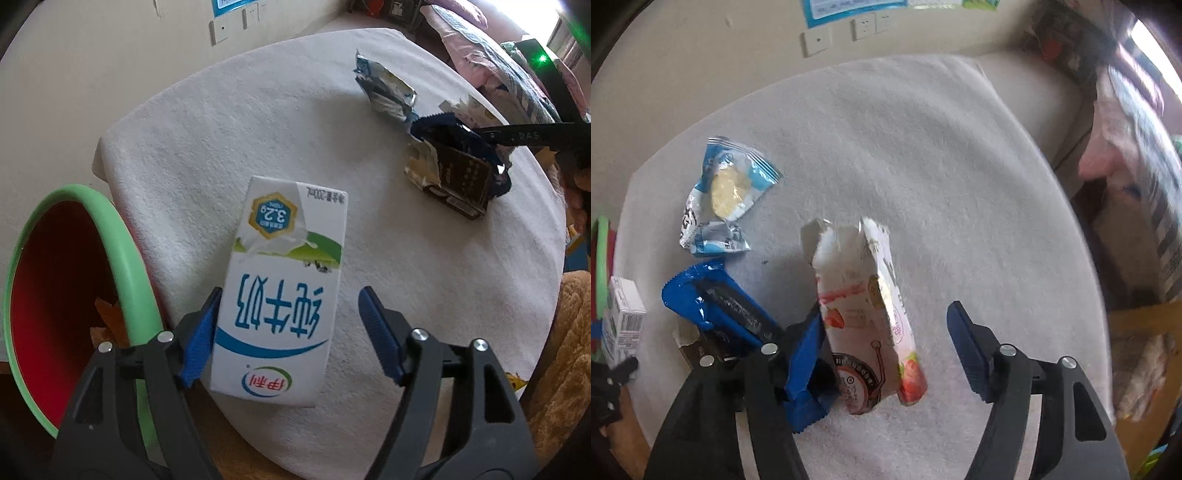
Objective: Collect trash
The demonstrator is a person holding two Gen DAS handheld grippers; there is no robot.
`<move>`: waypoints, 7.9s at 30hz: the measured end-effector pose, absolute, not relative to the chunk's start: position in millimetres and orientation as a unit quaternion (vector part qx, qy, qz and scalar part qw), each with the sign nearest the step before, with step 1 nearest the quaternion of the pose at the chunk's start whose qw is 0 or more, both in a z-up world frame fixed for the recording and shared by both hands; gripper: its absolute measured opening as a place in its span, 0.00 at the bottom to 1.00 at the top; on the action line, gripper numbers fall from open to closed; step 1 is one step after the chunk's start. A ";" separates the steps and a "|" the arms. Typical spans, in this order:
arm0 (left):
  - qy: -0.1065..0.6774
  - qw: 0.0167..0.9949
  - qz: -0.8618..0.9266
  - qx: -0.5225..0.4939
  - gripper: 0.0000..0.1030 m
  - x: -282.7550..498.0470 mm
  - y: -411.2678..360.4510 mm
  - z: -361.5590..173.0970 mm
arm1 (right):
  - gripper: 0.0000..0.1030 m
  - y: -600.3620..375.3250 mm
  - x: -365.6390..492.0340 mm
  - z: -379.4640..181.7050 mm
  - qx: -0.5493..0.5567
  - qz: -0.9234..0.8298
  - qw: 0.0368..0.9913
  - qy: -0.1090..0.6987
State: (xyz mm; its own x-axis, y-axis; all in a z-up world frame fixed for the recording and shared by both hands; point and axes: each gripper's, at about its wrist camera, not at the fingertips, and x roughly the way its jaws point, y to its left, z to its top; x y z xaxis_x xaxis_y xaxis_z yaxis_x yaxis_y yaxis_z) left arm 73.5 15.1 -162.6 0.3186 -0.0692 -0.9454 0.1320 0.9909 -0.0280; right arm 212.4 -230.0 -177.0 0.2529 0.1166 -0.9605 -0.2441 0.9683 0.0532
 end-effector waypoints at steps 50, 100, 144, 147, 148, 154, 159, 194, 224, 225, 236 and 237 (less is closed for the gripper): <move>0.461 0.887 -0.002 -0.017 0.49 16.6 39.8 -71.1 | 0.38 -150.8 37.0 -49.5 0.058 0.181 0.874 0.447; 0.456 0.876 0.114 -0.111 0.49 -21.1 179.9 -89.6 | 0.38 -4.2 44.1 -62.5 -0.051 0.284 0.837 0.465; 0.489 0.848 0.156 -0.132 0.49 -22.8 227.3 -125.5 | 0.39 86.2 60.6 -96.0 -0.105 0.331 0.797 0.494; 0.488 0.849 0.158 -0.128 0.49 -21.5 229.3 -125.9 | 0.39 90.8 62.0 -94.0 -0.101 0.336 0.797 0.491; 0.489 0.848 0.160 -0.128 0.49 -21.2 230.5 -126.4 | 0.39 92.5 62.2 -93.3 -0.101 0.338 0.798 0.489; 0.487 0.846 0.166 -0.138 0.51 -24.2 237.5 -126.4 | 0.39 96.4 61.9 -93.9 -0.104 0.339 0.797 0.489; 0.481 0.843 0.173 -0.169 0.63 -39.5 244.0 -126.9 | 0.39 99.1 63.0 -95.2 -0.106 0.338 0.796 0.491; 0.487 0.865 0.071 -0.099 0.67 -20.8 150.7 -106.3 | 0.67 -165.0 63.2 -92.7 0.022 0.152 0.832 0.533; 0.517 0.851 -0.091 -0.019 0.71 56.9 -29.4 -103.5 | 0.25 -231.3 9.8 -136.5 0.038 0.086 0.852 0.515; 0.519 0.849 -0.091 -0.023 0.71 64.3 -36.6 -104.2 | 0.25 -242.2 9.9 -135.8 0.054 0.075 0.854 0.512; 0.572 0.811 -0.030 -0.119 0.71 146.8 -89.7 -143.1 | 0.27 -255.5 6.1 -143.2 0.086 0.089 0.852 0.509; 0.584 0.802 -0.021 -0.126 0.71 150.4 -91.9 -149.9 | 0.27 -257.7 7.8 -144.5 0.087 0.090 0.851 0.510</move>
State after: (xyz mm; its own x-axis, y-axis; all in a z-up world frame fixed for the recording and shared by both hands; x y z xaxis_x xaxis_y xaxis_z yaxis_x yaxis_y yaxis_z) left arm 150.4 -91.9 -149.9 0.3175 -0.1803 -0.9309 -0.1135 0.9675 -0.2261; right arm 7.8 -257.7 -144.5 0.4641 0.2417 -0.8522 -0.0651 0.9687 0.2394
